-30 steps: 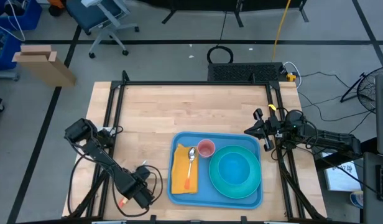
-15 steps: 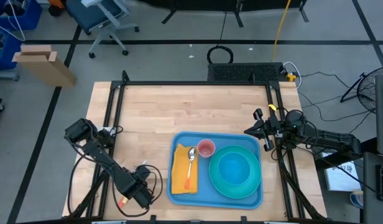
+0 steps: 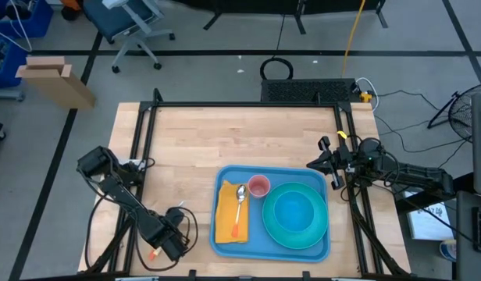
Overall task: Set up tray
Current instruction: Put the yellow table knife on top of the yellow table napkin to the left side of the orange spoon
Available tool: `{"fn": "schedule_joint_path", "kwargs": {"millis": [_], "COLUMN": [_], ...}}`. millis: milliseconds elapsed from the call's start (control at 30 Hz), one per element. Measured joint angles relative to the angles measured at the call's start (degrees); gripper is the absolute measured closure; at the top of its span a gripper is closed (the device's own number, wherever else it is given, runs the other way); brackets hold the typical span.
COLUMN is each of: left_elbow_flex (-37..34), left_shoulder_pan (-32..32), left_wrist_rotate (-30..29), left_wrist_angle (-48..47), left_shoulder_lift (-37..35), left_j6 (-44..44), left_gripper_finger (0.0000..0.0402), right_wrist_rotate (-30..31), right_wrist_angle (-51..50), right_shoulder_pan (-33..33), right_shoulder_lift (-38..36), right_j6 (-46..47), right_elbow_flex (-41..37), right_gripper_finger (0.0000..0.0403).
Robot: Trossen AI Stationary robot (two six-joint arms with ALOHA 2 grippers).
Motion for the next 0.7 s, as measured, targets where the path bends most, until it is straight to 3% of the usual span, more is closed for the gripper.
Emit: {"fn": "schedule_joint_path", "kwargs": {"millis": [200, 567, 700], "left_elbow_flex": [-1.4, -0.4, -0.3], "left_shoulder_pan": [0.1, 2.2, 2.6], "left_wrist_rotate": [-0.6, 1.4, 1.9], "left_wrist_angle": [2.9, 5.3, 5.3], "left_shoulder_lift": [-0.1, 0.3, 0.3], "left_j6": [-0.6, -6.6, -7.7], "left_gripper_finger": [0.0225, 0.0355, 0.0357], "right_wrist_rotate": [0.0, 0.0, 0.0], "right_wrist_angle": [0.0, -0.5, -0.5], "right_shoulder_pan": [0.0, 0.0, 0.0], "right_shoulder_lift": [0.0, 0.0, 0.0], "right_j6": [0.0, 0.0, 0.0], "right_elbow_flex": [0.0, 0.0, 0.0], "right_gripper_finger": [0.0403, 0.0403, 0.0403]}}
